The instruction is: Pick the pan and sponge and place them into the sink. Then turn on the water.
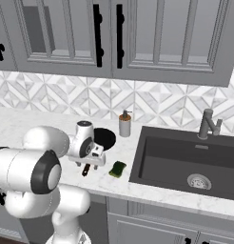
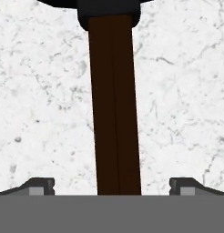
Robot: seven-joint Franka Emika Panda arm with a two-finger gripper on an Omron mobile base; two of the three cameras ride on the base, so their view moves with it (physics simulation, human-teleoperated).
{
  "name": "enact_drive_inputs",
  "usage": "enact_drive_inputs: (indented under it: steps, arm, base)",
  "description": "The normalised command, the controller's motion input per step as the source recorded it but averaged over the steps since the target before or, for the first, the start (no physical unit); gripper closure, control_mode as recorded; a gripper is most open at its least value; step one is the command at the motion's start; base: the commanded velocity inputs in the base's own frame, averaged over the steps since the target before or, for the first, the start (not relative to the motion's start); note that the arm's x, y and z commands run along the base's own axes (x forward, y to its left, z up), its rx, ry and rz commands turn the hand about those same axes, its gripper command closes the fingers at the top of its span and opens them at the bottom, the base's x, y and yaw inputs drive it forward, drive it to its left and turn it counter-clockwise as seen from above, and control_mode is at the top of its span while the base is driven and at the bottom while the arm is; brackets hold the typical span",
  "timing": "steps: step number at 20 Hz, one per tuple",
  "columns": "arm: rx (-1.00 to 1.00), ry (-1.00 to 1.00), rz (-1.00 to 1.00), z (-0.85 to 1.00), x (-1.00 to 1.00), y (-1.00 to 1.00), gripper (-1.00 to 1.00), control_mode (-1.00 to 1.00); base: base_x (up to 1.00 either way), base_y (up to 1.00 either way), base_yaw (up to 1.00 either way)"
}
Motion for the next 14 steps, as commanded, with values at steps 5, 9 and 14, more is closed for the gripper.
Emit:
enact_drive_inputs:
  steps: [5,9,14]
  arm:
    - [0.00,0.00,0.01,-0.34,0.11,0.00,1.00,-1.00]
    - [0.00,0.00,0.00,-0.01,0.01,0.00,1.00,-1.00]
    - [0.00,0.00,0.00,0.00,0.00,0.00,1.00,-1.00]
  base:
    - [0.00,0.00,0.00]
    - [0.00,0.00,0.00]
    - [0.00,0.00,0.00]
